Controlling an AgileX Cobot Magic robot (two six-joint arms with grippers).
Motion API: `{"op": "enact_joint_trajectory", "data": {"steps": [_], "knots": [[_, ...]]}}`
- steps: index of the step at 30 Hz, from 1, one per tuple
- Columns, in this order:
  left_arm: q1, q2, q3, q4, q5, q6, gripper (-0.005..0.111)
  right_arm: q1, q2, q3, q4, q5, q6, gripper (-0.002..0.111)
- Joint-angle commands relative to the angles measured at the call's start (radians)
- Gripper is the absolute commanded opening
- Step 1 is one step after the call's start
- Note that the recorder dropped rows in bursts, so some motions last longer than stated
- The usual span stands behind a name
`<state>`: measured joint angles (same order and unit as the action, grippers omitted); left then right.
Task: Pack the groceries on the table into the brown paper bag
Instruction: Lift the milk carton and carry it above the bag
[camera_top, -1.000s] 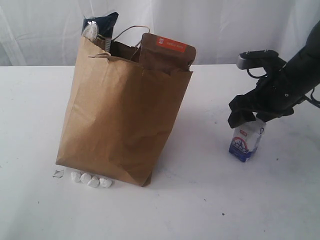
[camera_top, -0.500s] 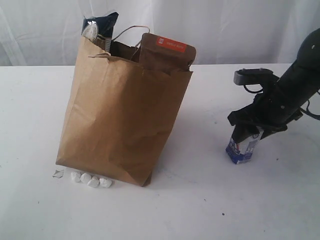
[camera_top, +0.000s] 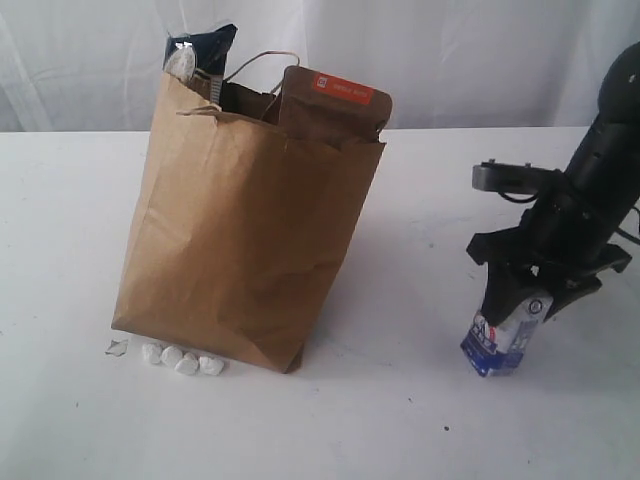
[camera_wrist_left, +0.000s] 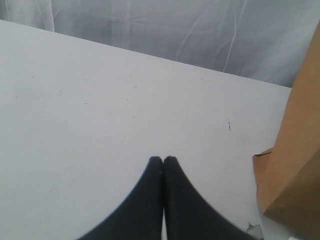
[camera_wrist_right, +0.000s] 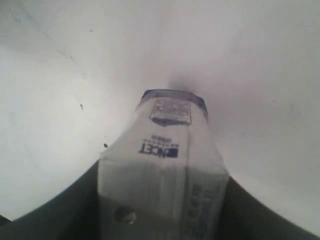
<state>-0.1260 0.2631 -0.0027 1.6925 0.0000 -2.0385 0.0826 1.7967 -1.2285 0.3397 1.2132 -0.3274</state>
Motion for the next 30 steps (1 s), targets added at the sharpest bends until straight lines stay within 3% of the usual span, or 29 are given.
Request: {"op": "enact_joint_trajectory", "data": {"steps": [1,5,18,23,30], "knots": [[-0.003,-0.006,0.003,0.015,0.0,-0.004,0.0,-0.001,-0.088,-0.056,0.004,0.008,0.083,0.0],[-0.003,-0.006,0.003,0.015,0.0,-0.004,0.0,-0.001,-0.157,-0.128,0.045,0.008,0.173,0.0],[-0.003,-0.006,0.003,0.015,-0.008,-0.004,0.0,-0.001,-0.248,-0.468,0.397,0.008,0.179,0.0],[-0.003,-0.006,0.003,0.015,-0.008,-0.004,0.0,-0.001,-0.248,-0.48,0.659,0.007,0.056,0.0],[-0.003,-0.006,0.003,0.015,-0.009,-0.006,0.0,0.014,-0.219,-0.48,0.896,-0.172,-0.158,0.0]]}}
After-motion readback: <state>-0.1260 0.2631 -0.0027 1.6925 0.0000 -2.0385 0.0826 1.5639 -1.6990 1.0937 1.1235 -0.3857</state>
